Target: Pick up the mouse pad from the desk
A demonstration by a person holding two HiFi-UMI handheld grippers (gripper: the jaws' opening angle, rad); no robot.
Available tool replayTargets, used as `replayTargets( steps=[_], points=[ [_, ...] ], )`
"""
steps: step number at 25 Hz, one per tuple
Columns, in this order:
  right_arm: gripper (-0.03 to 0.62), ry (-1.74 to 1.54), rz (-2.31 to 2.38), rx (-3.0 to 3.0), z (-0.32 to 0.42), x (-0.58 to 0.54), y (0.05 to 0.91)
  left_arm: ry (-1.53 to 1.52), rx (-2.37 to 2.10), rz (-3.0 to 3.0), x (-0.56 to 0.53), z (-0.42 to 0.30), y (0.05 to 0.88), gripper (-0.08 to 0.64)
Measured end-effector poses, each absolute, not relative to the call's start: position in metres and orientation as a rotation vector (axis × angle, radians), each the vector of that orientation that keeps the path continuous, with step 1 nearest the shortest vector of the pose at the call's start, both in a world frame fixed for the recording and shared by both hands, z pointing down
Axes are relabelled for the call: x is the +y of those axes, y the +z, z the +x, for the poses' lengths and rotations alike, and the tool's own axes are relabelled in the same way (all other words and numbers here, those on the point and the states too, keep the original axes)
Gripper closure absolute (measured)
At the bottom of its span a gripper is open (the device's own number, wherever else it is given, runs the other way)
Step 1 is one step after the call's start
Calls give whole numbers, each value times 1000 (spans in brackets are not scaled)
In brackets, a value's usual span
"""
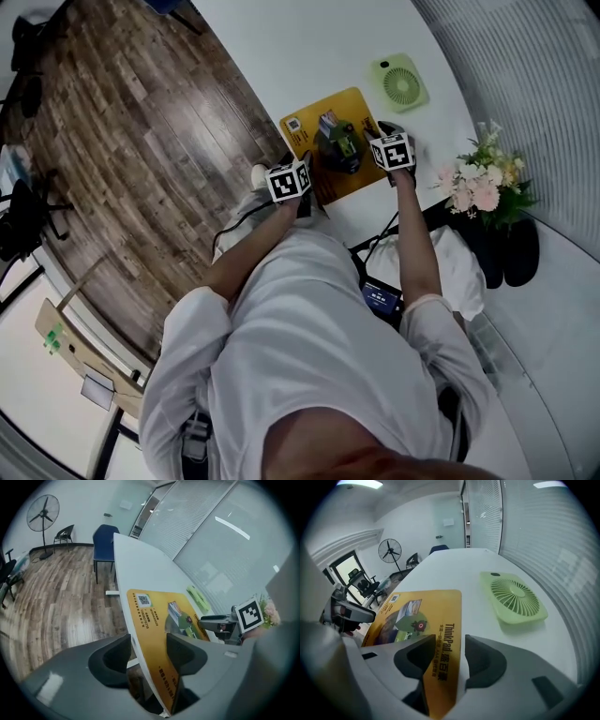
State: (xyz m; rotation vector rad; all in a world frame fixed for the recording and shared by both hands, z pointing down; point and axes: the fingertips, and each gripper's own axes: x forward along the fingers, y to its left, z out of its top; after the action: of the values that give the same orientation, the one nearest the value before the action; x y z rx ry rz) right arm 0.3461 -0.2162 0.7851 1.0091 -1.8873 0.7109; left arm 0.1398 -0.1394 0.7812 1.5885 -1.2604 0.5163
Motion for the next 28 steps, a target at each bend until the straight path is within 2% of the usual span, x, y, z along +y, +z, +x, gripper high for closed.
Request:
replayTargets(
  steps=[6,9,11,13,14,15,28],
  points=[
    [382,716,994,-1900,346,-216,785,533,-1272,1544,-138,142,794,333],
    [398,719,1021,-1906,344,-214,787,531,-1302,1520,-137,142,795,347],
    [436,731,1022,-1894,343,-211,787,528,-1304,1510,-136,142,795,350],
    [446,760,993,-1890,338,-207,787,522,-1300,1499,-136,142,795,350],
    [518,786,967,-1897,333,-203,787,518,-1297,1495,-136,142,795,353],
    [560,801,948,-1902,328,-200,786,516,-1293,1492,-137,142,795,357],
    [561,860,900,-1999,310,-180,765,500,-1275,1451,-132,136,795,443]
  ],
)
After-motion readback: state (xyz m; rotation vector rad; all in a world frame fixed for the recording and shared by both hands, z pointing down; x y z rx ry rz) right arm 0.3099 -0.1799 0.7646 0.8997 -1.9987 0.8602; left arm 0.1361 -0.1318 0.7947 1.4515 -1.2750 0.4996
